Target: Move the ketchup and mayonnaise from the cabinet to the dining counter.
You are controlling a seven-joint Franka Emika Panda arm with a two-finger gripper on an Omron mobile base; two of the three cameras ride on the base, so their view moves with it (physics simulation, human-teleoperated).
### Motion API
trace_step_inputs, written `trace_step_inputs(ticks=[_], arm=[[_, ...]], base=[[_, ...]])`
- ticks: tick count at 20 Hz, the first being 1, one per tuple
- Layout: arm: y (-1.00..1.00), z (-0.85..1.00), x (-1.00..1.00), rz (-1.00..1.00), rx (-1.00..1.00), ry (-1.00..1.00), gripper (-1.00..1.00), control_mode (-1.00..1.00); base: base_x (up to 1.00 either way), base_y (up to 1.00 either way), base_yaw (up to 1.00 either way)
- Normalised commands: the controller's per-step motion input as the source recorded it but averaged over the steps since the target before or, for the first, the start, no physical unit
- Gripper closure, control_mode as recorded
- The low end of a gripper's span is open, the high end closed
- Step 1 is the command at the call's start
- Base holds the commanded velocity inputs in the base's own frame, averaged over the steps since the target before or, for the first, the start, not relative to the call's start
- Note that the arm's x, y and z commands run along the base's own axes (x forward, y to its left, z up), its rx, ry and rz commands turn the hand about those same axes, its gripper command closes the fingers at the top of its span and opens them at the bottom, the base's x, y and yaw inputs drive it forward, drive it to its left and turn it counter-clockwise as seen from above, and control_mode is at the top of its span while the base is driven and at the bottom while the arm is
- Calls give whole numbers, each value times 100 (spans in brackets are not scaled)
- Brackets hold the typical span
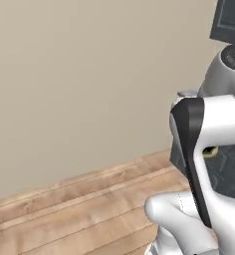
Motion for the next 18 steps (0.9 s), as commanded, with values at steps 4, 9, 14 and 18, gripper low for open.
trace_step_inputs(ticks=[4, 9, 14, 18], arm=[[0, 0, 0, 0, 0, 0, 100, 100], [0, 0, 0, 0, 0, 0, 100, 100], [0, 0, 0, 0, 0, 0, 100, 100], [0, 0, 0, 0, 0, 0, 100, 100]], base=[[0, 1, 93], [0, 0, 91], [0, 0, 88], [-2, 0, 88]])
